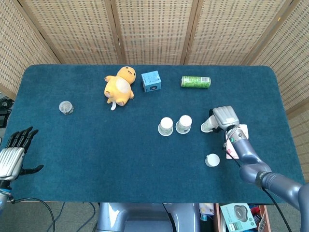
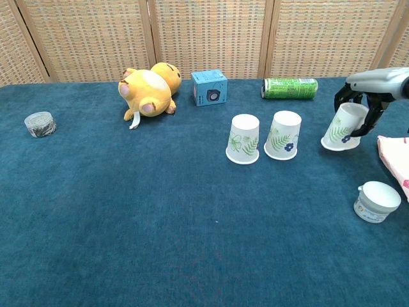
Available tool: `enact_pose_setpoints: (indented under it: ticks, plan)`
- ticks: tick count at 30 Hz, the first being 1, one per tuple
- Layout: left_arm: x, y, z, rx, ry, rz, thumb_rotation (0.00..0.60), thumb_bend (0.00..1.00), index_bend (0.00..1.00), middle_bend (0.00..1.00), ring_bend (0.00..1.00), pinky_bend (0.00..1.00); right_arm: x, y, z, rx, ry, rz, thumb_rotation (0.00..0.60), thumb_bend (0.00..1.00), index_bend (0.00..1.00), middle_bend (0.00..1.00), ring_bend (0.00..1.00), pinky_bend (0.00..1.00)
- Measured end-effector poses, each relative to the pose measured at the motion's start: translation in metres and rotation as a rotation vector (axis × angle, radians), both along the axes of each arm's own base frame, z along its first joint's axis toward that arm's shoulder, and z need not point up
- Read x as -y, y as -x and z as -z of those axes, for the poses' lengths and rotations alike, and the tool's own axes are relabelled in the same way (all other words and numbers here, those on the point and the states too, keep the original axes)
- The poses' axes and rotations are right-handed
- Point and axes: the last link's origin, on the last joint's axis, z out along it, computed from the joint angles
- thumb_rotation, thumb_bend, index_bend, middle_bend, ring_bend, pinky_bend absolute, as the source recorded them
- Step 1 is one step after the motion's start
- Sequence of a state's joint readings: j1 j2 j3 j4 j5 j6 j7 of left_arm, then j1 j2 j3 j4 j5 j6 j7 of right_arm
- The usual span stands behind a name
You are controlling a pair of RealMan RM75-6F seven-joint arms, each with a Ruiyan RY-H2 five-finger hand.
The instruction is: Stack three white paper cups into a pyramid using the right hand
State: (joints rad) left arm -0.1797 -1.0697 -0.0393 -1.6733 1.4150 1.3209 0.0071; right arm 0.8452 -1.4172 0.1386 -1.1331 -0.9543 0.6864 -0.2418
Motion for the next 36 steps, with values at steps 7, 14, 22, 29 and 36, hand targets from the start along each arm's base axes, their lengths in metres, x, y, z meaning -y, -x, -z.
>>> enact_pose_setpoints:
  ticks: [7,14,22,29,36]
  plan:
    - [0.0,-0.001,-0.003,0.019,0.005,0.005,0.6,0.09,0.0,0.0,0.0,0.0,-0.021,-0.033,-0.031,0.037,0.006,-0.086,0.6,0.44,0.5,0.54,0.44,0.53]
    - [0.001,-0.001,-0.005,0.027,0.002,0.008,0.6,0.09,0.0,0.0,0.0,0.0,-0.045,-0.102,-0.054,0.072,0.001,-0.22,0.6,0.46,0.5,0.54,0.44,0.53]
    - [0.0,0.001,-0.006,0.03,-0.002,-0.008,0.6,0.09,0.0,0.0,0.0,0.0,-0.039,-0.173,-0.023,0.099,-0.027,-0.292,0.6,0.46,0.5,0.54,0.44,0.53]
    - [0.0,0.004,-0.007,0.036,0.0,-0.018,0.6,0.09,0.0,0.0,0.0,0.0,-0.03,-0.195,0.022,0.106,-0.061,-0.258,0.6,0.47,0.5,0.54,0.44,0.53]
    - [-0.001,0.006,-0.007,0.042,0.004,-0.025,0.6,0.09,0.0,0.0,0.0,0.0,-0.017,-0.189,0.032,0.071,-0.038,-0.226,0.6,0.47,0.5,0.54,0.44,0.53]
